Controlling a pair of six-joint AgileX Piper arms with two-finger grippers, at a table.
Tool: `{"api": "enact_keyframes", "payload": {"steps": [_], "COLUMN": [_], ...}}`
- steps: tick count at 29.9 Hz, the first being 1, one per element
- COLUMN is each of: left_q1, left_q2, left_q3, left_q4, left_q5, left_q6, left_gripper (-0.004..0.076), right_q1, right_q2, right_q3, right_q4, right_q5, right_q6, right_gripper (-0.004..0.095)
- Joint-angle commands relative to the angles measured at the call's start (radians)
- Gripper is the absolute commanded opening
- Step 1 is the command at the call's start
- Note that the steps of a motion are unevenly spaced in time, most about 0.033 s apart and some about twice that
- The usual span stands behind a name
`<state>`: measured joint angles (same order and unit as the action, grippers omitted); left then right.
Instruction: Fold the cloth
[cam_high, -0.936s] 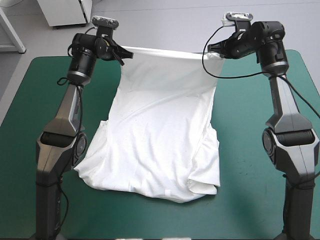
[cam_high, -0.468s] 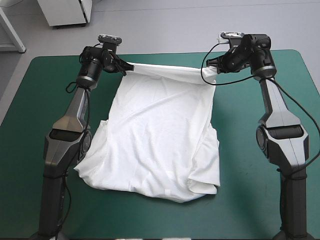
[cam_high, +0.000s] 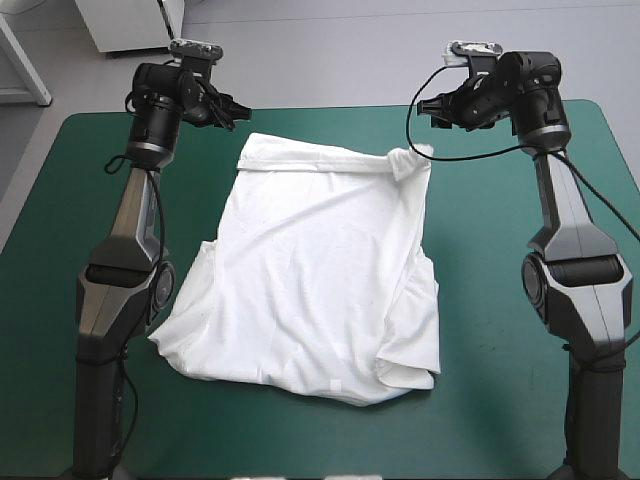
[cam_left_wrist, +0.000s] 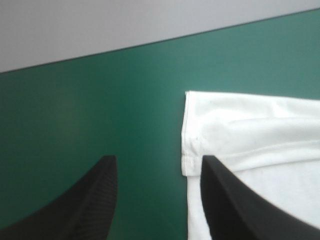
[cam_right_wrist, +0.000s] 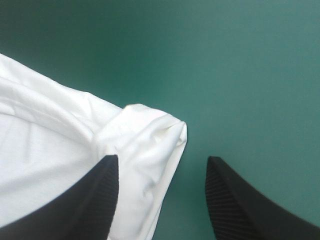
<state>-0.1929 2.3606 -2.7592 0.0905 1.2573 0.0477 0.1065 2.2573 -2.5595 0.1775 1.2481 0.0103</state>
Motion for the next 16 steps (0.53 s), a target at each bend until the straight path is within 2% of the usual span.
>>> {"api": "enact_keyframes", "payload": {"steps": [1,4,7,10,14,16], "left_q1": [0.004,0.004,-0.001,-0.017,-0.033,-0.037], "left_q2": [-0.137,-0.197,-0.301,-0.464,-0.714,-0.822], "left_q3": [-0.036,0.015,0.179,0.461,0.848,0.983], "left_q4": [-0.011,-0.085,-0.125,-0.091,-0.050,-0.048], "left_q5": [0.033,0.033,0.033,0.031,0.030,0.028], "left_q6": [-0.016,-0.018,-0.018,-0.018,-0.030,-0.039], "left_gripper": [0.0350,0.0327,0.0286,0.0247,0.0246,0.0246], "right_q1": [-0.008,-0.008,-0.008,-0.008,-0.010,-0.010], "right_q2": [-0.117,-0.157,-0.227,-0.326,-0.479,-0.543], "right_q3": [-0.034,-0.031,0.041,0.197,0.453,0.575], "right_q4": [-0.004,-0.012,-0.018,-0.043,-0.023,-0.006], "right_q5": [0.003,0.003,0.003,0.003,0.003,0.001], "right_q6": [-0.001,-0.001,0.004,0.004,0.026,0.026], "right_gripper": [0.0492,0.0487,0.0486,0.0487,0.0487,0.0486]}}
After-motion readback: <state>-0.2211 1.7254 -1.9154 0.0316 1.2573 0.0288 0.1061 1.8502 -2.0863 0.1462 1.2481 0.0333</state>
